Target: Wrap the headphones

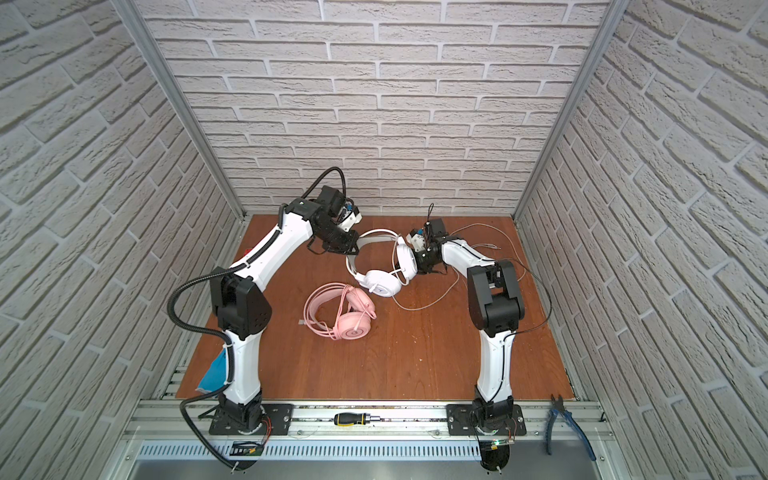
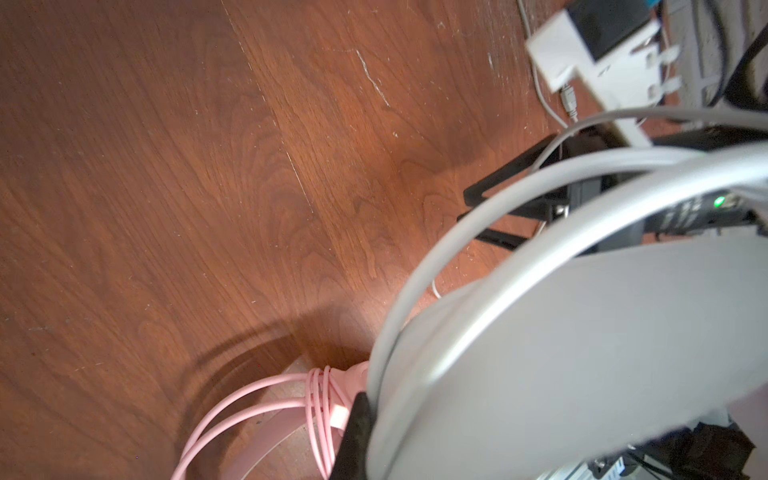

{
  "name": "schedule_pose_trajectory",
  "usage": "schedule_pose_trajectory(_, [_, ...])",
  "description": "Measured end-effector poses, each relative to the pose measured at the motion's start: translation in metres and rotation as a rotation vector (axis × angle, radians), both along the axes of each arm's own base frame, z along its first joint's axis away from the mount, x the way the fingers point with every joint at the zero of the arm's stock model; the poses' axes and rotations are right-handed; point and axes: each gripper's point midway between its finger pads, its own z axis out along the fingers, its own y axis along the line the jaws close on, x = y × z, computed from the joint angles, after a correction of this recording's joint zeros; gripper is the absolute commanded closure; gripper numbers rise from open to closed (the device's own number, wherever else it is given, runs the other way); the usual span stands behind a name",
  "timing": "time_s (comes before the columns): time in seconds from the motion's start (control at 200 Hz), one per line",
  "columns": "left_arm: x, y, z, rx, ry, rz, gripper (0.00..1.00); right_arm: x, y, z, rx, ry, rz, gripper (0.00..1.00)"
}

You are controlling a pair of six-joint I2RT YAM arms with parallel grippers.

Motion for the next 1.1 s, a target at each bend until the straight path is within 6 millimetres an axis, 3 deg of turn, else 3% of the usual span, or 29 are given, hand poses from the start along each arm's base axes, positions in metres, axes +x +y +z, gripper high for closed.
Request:
schedule_pose_trajectory(0.305, [0.008, -0.001, 0.007, -0.059, -0.004, 0.042, 1.0, -0.021, 0.008, -0.032, 0.076, 0.027, -0.029, 0.44])
schedule_pose_trajectory(0.49, [0.011, -0.001, 0.008, -0.075, 0.0, 0.071, 1.0, -0.024, 0.021, -0.032, 0.112, 0.0, -0.003, 0.5])
schedule_pose_trajectory(0.775, [0.025, 0.006, 0.013, -0.122, 0.004, 0.142, 1.0, -0.039, 0.041, -0.034, 0.172, -0.024, 0.047, 0.46])
schedule_pose_trajectory(1.1, [0.027, 0.011, 0.007, -0.123, 0.017, 0.163, 1.0, -0.044, 0.034, -0.029, 0.152, -0.046, -0.012, 0.4])
